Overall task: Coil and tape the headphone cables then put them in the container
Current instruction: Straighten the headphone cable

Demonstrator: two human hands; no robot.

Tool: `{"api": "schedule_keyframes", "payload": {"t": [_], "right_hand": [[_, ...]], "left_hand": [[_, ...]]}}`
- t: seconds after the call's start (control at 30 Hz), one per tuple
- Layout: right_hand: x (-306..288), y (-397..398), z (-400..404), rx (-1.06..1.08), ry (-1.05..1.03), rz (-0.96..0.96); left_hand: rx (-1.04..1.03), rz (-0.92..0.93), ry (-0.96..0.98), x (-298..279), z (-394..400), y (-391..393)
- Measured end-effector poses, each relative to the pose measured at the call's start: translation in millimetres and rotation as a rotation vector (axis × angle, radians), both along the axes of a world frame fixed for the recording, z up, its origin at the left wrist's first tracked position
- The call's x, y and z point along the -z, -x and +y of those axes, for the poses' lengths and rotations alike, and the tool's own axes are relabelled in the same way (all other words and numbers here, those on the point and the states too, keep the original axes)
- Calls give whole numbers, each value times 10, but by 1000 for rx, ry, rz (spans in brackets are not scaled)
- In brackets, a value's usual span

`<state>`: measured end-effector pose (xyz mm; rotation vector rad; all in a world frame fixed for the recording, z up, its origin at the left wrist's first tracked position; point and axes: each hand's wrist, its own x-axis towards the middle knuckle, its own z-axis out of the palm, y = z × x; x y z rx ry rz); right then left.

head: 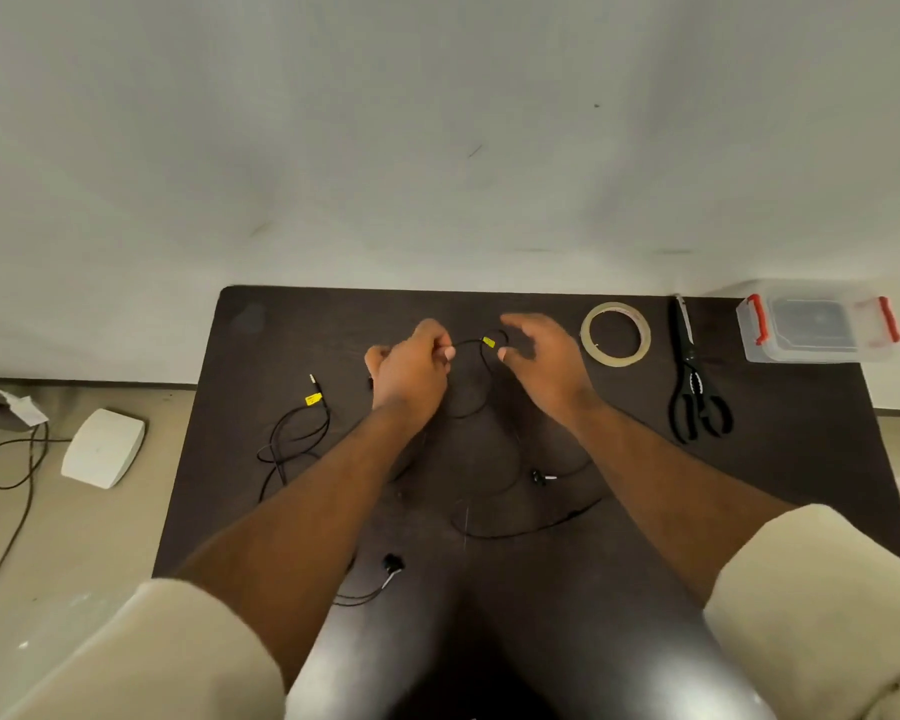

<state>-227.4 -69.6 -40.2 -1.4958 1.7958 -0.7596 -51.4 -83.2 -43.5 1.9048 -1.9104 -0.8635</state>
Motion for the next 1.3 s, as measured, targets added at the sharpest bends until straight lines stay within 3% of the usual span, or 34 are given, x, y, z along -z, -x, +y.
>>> {"api": "schedule_keyframes", "payload": {"t": [0.07, 0.23, 0.4, 0.57, 0.7, 0.77, 0.87, 0.93, 1.1, 1.17, 1.3], "right_hand": [[-337, 23, -9, -50, 137, -38], [-1115, -49, 13, -292, -38, -95], [-1759, -136, 299, -284, 83, -317], [-2248, 35, 499, -307, 310, 185], [-2518, 372, 638, -233, 465, 502], [-2599, 507, 705, -90, 484, 389], [-2715, 405, 823, -10, 377, -80], [-2779, 197, 902, 20, 308, -356], [-2909, -61, 1065, -15, 138, -788], [-2933, -65, 1101, -31, 115, -864], [-2958, -48, 1073, 2, 164, -753]], "left_hand": [[4, 110, 83, -238, 64, -69], [123, 261, 242, -1028, 163, -86], [150, 311, 351, -1697, 414, -90], [246, 175, 252, -2215, 566, -344], [164, 132, 276, -2527, 611, -623], [69, 323, 237, -2610, 685, -675], [106, 554, 223, -2703, 858, -467], [162, 613, 233, -2728, 965, -221], [67, 688, 84, -2741, 1010, 52], [90, 737, 24, -2747, 1014, 23], [75, 854, 43, -2756, 1085, -26]]}}
